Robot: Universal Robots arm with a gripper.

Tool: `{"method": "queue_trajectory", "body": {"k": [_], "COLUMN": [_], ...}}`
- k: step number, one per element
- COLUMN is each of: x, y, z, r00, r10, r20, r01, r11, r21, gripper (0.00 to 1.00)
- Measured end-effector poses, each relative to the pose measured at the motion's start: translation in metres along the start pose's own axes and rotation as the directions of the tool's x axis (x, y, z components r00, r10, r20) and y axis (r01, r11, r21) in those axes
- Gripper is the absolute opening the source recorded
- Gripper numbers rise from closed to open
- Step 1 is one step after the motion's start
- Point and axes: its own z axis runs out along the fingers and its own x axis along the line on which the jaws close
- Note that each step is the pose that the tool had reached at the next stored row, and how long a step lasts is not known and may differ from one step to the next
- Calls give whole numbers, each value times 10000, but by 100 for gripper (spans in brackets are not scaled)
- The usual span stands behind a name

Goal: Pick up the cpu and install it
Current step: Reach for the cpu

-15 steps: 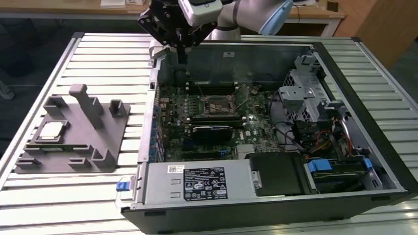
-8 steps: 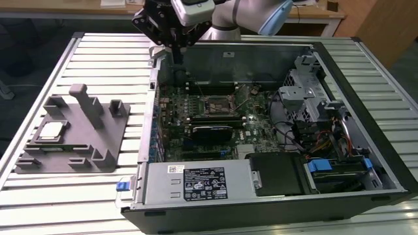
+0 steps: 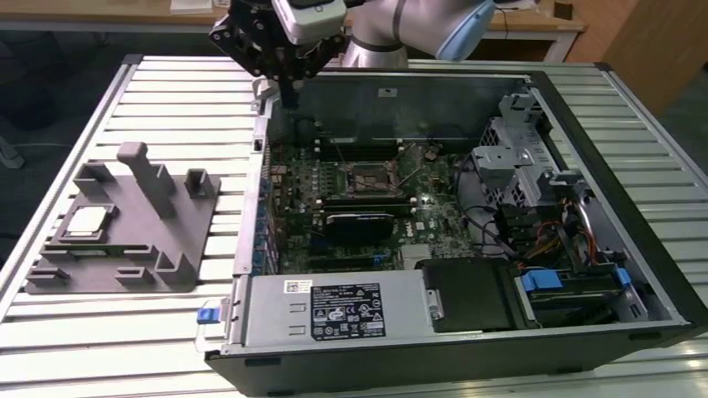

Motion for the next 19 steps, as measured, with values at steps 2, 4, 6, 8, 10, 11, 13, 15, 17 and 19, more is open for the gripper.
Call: {"method": "queue_trajectory", "body": {"k": [2, 4, 6, 8, 10, 11, 13, 15, 17, 19], "x": [49, 92, 131, 166, 204, 222, 258, 289, 323, 351], "y": [-4, -7, -10, -13, -16, -17, -20, -22, -25, -27], "z": [1, 1, 2, 3, 4, 4, 5, 5, 5, 4], "r00": [10000, 10000, 10000, 10000, 10000, 10000, 10000, 10000, 10000, 10000], "r10": [2, 2, 2, 2, 3, 4, 4, 3, 3, 3], "r20": [0, 0, 0, 0, 0, 1, 0, 1, 0, 1], "r01": [-2, -2, -2, -2, -3, -4, -4, -3, -3, -3], "r11": [10000, 10000, 10000, 10000, 10000, 10000, 10000, 10000, 10000, 10000], "r21": [0, 0, 0, 0, 0, 0, 0, 0, 0, -1], "gripper": [11, 11, 11, 11, 11, 11, 11, 11, 11, 11]}}
